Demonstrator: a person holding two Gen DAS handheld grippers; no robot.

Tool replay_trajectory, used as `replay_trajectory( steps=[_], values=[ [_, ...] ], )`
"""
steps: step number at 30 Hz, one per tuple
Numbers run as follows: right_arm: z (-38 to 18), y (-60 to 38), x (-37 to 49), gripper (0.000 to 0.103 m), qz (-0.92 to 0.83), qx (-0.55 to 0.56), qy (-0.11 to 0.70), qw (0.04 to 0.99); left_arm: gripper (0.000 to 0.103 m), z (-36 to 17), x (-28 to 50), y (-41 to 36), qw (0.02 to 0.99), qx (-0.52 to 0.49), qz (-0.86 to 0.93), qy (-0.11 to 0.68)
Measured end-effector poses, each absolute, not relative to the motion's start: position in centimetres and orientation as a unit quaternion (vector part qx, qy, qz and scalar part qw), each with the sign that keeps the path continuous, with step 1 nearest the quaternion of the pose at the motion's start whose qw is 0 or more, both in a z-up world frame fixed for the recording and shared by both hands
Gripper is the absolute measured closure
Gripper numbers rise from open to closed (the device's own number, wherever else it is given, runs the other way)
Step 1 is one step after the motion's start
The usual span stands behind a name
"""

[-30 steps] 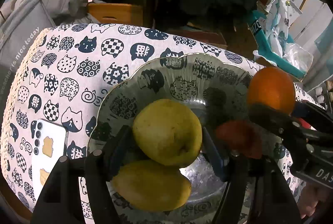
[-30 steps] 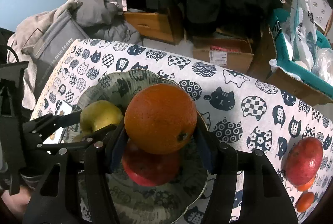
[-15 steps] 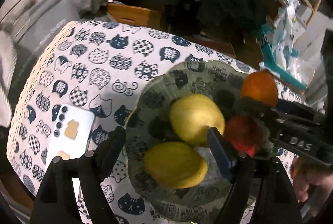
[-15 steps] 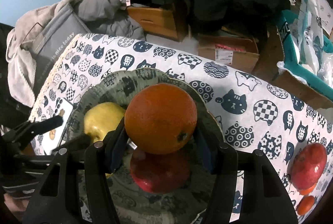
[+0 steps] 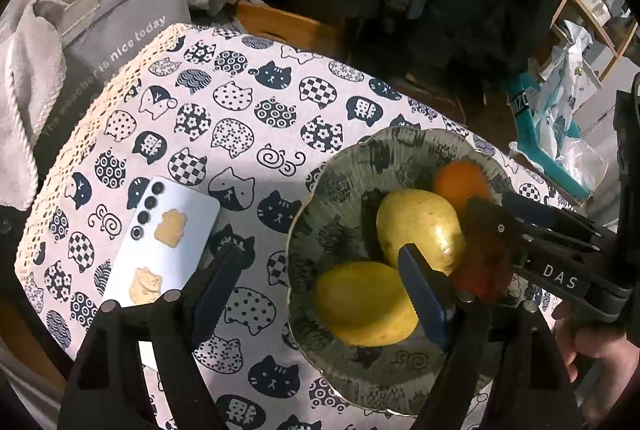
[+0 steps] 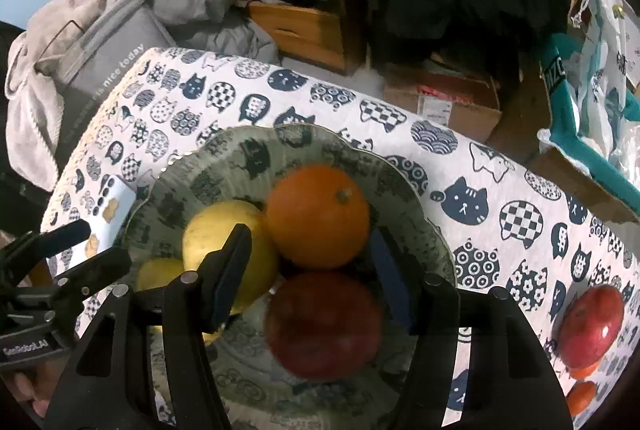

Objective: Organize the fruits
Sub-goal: 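Lower the pomelo into the bowl and open the left tool while the right tool releases the orange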

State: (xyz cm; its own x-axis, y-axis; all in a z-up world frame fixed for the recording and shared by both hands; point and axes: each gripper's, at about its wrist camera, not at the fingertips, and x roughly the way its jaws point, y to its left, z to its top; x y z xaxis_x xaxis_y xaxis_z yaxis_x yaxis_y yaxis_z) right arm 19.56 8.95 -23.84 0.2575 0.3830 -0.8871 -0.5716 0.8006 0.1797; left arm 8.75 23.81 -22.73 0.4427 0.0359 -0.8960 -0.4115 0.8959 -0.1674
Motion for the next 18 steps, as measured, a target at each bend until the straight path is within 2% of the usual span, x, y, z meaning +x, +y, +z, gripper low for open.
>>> replay_trajectory(
  steps=[9,18],
  values=[
    [-21.6,7.9,18.8,0.04,0.296,-0.08,0.505,0.806,0.021,-21.0,8.1,23.5,0.839,-0.18,0.135,0.495],
    [-15.8,4.6,16.8,0.038,0.269,-0.083,0.45,0.848,0.019,-16.8,6.9,21.6,0.863,-0.162,0.124,0.462]
  ],
)
